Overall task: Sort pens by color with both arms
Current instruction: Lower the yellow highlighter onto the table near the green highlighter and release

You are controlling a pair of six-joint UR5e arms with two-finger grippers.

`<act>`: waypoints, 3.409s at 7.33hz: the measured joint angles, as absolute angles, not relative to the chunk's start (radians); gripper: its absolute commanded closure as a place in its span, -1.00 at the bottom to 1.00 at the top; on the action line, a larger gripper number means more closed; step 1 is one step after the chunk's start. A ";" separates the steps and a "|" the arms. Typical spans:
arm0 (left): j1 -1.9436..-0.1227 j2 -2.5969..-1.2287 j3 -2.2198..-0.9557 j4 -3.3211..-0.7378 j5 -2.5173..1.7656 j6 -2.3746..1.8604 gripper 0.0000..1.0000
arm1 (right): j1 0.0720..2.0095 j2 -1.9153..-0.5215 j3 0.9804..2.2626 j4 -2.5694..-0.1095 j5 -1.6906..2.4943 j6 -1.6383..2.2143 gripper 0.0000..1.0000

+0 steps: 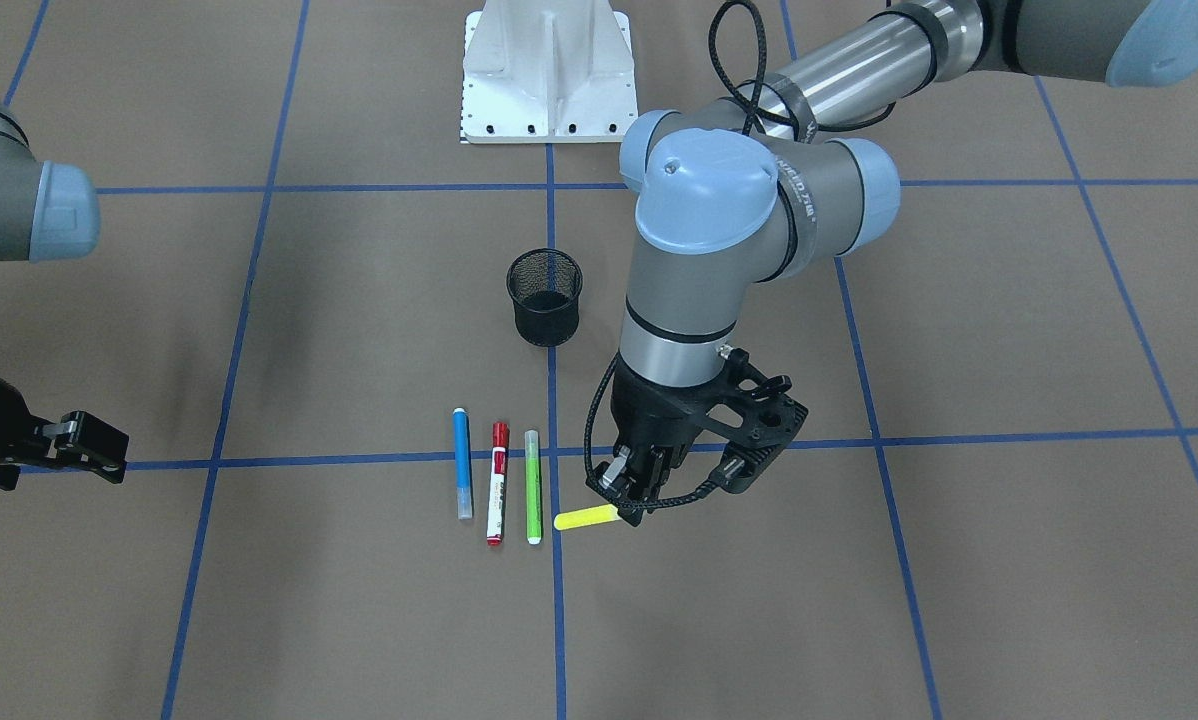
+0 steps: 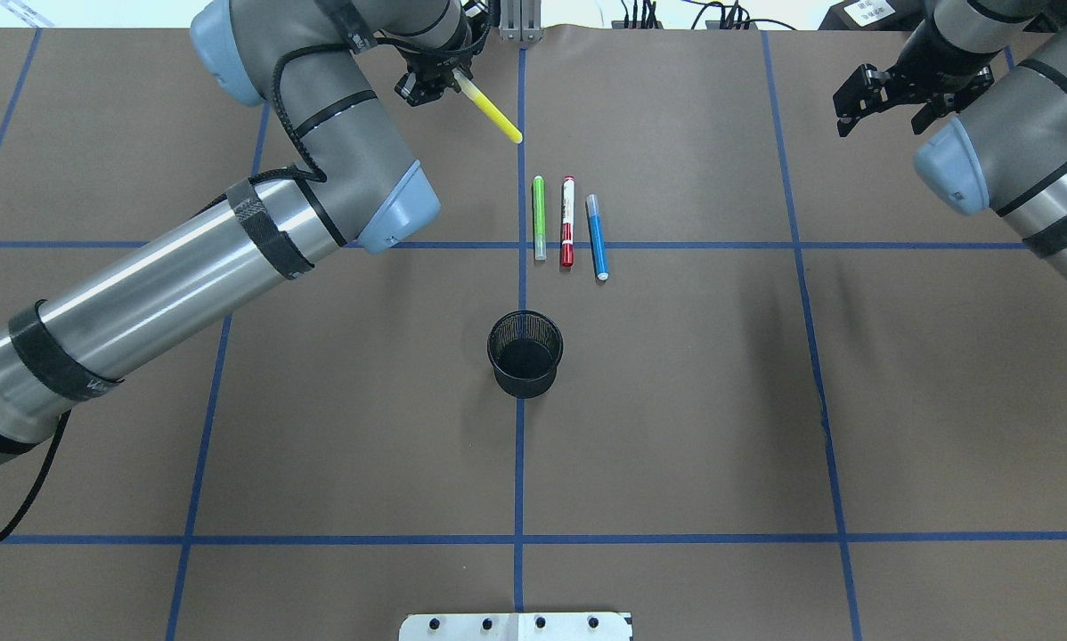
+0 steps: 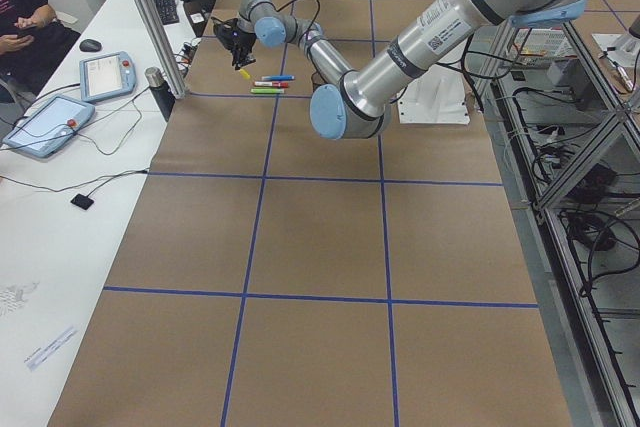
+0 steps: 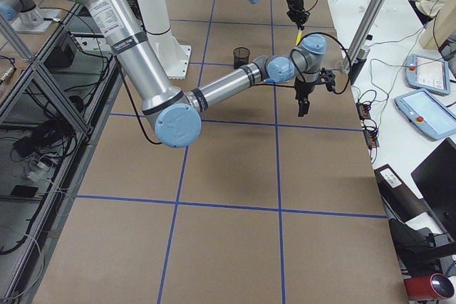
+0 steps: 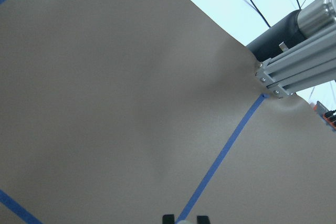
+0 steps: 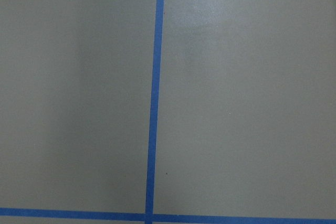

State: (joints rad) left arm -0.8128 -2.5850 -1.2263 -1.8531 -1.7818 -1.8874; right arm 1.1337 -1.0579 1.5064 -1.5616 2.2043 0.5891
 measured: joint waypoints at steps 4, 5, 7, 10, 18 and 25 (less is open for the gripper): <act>-0.767 -2.583 -1.185 -1.863 -1.709 -2.084 0.61 | 1.134 -1.058 1.505 -1.562 2.204 0.589 -0.97; -0.756 -2.582 -1.188 -1.819 -1.698 -2.098 0.61 | 1.134 -1.058 1.505 -1.562 2.204 0.589 -0.97; -0.747 -2.581 -1.211 -1.736 -1.698 -2.106 0.61 | 1.134 -1.059 1.506 -1.562 2.204 0.589 -0.97; -0.728 -2.590 -1.213 -1.720 -1.694 -2.127 0.61 | 1.134 -1.060 1.508 -1.562 2.204 0.589 -0.97; -0.701 -2.633 -1.139 -1.724 -1.614 -2.210 0.56 | 1.134 -1.075 1.518 -1.560 2.204 0.589 -0.97; -0.677 -2.646 -1.131 -1.721 -1.608 -2.200 0.20 | 1.134 -1.075 1.515 -1.560 2.204 0.585 -0.97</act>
